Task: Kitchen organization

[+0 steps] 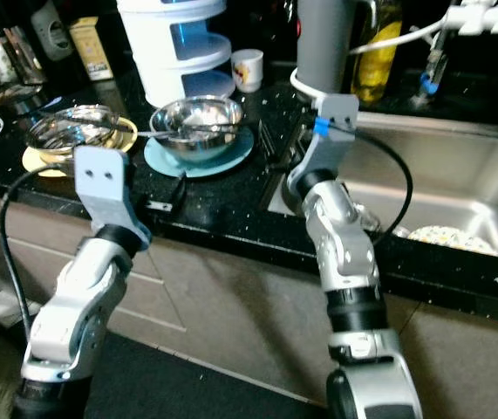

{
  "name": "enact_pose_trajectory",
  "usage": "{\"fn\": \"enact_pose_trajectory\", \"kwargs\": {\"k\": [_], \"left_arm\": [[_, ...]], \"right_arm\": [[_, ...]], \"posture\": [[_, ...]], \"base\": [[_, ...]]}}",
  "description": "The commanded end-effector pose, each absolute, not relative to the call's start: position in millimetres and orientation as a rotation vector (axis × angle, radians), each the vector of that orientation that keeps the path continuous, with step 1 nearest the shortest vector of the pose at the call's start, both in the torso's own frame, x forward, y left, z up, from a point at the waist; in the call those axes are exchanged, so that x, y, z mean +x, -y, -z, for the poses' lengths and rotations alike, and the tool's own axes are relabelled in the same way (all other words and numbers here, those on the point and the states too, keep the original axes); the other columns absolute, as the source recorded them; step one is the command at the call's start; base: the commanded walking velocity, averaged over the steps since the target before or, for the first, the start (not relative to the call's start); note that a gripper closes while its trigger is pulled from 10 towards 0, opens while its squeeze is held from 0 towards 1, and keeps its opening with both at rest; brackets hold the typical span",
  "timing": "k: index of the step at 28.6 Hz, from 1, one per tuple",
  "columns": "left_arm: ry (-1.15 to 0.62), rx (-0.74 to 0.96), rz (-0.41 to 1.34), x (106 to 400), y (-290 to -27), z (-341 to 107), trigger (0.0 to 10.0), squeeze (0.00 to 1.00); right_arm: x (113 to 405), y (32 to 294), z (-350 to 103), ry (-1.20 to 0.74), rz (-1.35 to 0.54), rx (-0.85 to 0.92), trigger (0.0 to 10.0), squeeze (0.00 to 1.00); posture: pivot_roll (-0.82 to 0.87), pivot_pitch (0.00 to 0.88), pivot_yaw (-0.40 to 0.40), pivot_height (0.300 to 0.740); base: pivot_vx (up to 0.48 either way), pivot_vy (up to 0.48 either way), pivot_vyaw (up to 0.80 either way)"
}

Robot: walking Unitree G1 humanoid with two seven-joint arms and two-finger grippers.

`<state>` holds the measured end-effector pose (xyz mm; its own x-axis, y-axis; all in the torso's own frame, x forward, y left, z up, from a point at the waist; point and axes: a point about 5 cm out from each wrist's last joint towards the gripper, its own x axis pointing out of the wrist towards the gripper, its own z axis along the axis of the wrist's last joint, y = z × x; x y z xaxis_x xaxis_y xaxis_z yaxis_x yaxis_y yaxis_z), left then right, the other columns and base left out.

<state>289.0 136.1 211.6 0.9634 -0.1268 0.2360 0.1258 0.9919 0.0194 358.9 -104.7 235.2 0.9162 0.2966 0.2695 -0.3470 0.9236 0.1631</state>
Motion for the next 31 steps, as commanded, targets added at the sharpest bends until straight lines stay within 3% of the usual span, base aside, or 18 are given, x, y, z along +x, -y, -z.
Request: {"fn": "enact_pose_trajectory", "kwargs": {"k": [1,10,22,31], "left_arm": [[0.244,0.013,0.119,288.2,-138.7,-212.8,10.0,0.00],[0.260,0.015,0.121,289.0,-135.7,-217.4,10.0,0.00],[0.264,0.034,0.090,281.4,-143.9,-219.5,10.0,0.00],[0.261,0.029,0.104,281.8,-138.6,-219.8,10.0,0.00]], "right_arm": [[356.3,94.1,-230.8,0.235,-0.388,0.240,10.0,0.00],[361.7,68.8,-228.4,0.231,-0.443,0.245,10.0,0.00],[368.9,61.6,-231.1,0.245,-0.454,0.282,10.0,0.00],[373.8,71.5,-236.7,0.279,-0.431,0.303,10.0,0.00]], "posture": [[0.01,0.000,0.013,0.740],[0.04,0.000,0.010,0.740],[0.08,0.000,-0.002,0.740],[0.07,0.000,0.005,0.740]], "base": [[0.000,0.000,0.00],[0.000,0.000,0.00],[0.000,0.000,0.00],[0.000,0.000,0.00]]}}
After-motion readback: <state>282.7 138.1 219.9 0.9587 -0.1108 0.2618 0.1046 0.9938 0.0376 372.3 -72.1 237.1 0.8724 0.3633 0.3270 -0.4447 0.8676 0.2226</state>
